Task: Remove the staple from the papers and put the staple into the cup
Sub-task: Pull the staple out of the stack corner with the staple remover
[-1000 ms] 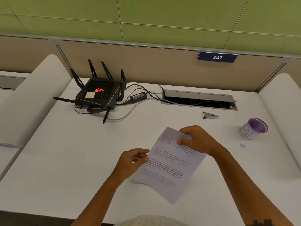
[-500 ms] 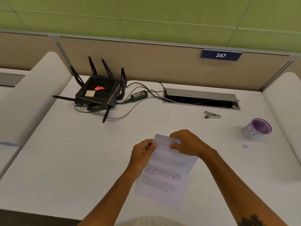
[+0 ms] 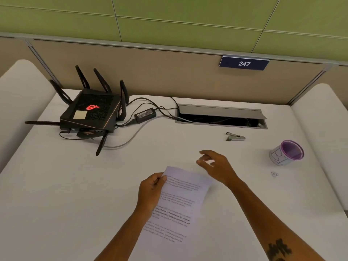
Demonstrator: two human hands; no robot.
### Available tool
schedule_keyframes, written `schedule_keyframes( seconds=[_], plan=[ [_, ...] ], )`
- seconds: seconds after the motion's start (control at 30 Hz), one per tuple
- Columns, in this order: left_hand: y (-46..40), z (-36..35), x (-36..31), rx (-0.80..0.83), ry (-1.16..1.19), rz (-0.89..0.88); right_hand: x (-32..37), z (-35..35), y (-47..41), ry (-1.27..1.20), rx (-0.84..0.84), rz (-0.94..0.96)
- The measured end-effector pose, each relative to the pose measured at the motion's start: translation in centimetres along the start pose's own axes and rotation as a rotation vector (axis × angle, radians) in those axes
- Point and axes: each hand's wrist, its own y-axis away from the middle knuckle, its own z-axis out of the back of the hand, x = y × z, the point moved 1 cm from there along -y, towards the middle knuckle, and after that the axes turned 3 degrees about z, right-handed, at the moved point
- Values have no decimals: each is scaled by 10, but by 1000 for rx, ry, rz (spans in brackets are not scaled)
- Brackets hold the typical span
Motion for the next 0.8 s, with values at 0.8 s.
schedule_keyframes(
  seconds=[0.8],
  plan=[
    [-45, 1, 17, -10, -197, 29, -123, 83, -126, 517, -149, -198]
  ],
)
